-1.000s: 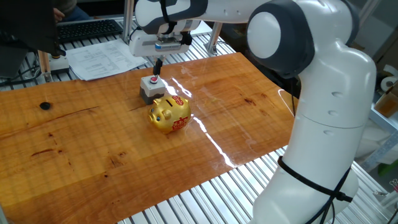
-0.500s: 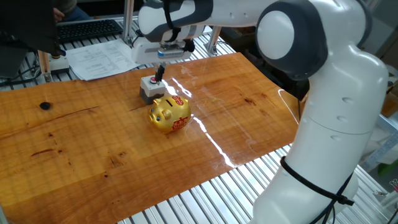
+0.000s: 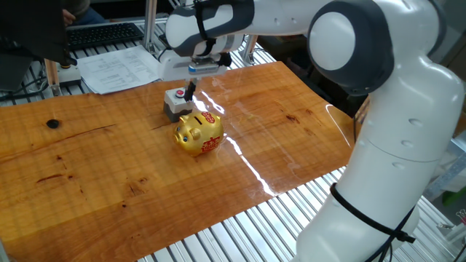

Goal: Drop coins into a piggy bank

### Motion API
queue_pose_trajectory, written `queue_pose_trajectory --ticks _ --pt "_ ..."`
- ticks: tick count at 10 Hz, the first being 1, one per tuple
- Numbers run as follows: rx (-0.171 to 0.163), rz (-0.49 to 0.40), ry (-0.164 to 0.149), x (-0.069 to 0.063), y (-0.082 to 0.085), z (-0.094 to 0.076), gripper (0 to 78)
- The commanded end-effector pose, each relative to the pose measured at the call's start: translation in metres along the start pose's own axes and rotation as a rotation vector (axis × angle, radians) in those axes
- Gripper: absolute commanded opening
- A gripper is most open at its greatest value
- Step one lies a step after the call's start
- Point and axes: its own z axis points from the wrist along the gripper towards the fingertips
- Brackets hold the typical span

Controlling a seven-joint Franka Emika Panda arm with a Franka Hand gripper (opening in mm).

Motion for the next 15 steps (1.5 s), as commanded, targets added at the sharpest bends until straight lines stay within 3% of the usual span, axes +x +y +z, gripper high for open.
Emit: queue_pose_trajectory --ticks 1,8,15 --pt "-0.001 -0.01 -0.005 0.007 -0.001 0.002 1.1" --pt "0.001 -0.028 -0.002 0.027 -0.005 0.008 1.1" --pt "0.002 -0.028 -0.004 0.033 -0.006 0.011 1.1"
